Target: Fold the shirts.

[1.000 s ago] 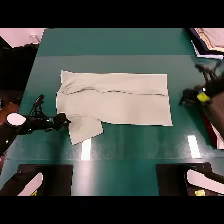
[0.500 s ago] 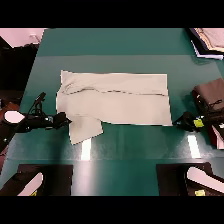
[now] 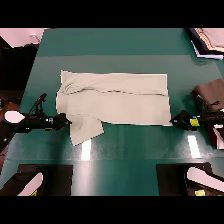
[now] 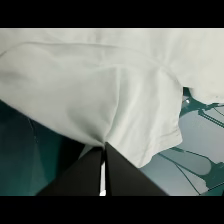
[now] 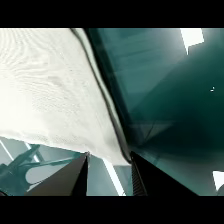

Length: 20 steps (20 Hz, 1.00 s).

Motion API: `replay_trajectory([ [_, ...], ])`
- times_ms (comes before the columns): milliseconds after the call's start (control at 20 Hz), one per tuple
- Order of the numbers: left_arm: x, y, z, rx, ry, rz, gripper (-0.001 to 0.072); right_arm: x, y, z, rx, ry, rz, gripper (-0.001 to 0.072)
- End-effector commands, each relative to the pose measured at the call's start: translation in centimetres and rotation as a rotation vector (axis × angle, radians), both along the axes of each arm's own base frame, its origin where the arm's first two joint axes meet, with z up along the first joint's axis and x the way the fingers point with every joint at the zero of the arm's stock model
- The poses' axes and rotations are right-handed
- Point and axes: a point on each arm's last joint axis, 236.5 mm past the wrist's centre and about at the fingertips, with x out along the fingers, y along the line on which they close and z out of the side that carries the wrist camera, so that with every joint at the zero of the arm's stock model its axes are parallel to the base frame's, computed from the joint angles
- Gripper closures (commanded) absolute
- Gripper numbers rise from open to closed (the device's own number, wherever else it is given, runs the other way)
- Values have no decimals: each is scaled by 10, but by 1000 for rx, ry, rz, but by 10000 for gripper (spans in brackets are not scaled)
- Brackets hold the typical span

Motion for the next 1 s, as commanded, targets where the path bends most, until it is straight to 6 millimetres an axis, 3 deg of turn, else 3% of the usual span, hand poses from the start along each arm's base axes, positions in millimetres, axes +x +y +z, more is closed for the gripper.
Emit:
replay_trajectory([
  [0, -3, -1, 0, -3, 8, -10, 684, 4, 9, -4, -28, -17, 42, 412],
  [50, -6, -2, 0, -1, 10, -32, 684, 3, 11, -4, -25, -14, 51, 513],
  [100, -11, -1, 0, 18, 17, -68, 684, 1, 13, -3, -18, -8, 57, 691],
  [250, -21, 13, 15, 121, 33, -174, 685, 1, 5, 9, -27, -37, 33, 694],
  [450, -24, 10, 67, 132, -48, -229, 686, -1, -22, 50, -85, -151, -46, 695],
  [600, -53, 4, 85, 118, -39, -261, 686, -23, -43, 71, -201, -143, -24, 696],
  [700, -66, -7, 101, 73, -68, -287, 686, -28, -53, 88, -275, -160, -25, 695],
  [800, -59, -12, 112, 52, -131, -265, 685, -19, -55, 107, -300, -214, -49, 696],
  [950, -22, -4, 122, 80, -261, -168, 685, 2, -53, 127, -338, -284, -24, 696],
])
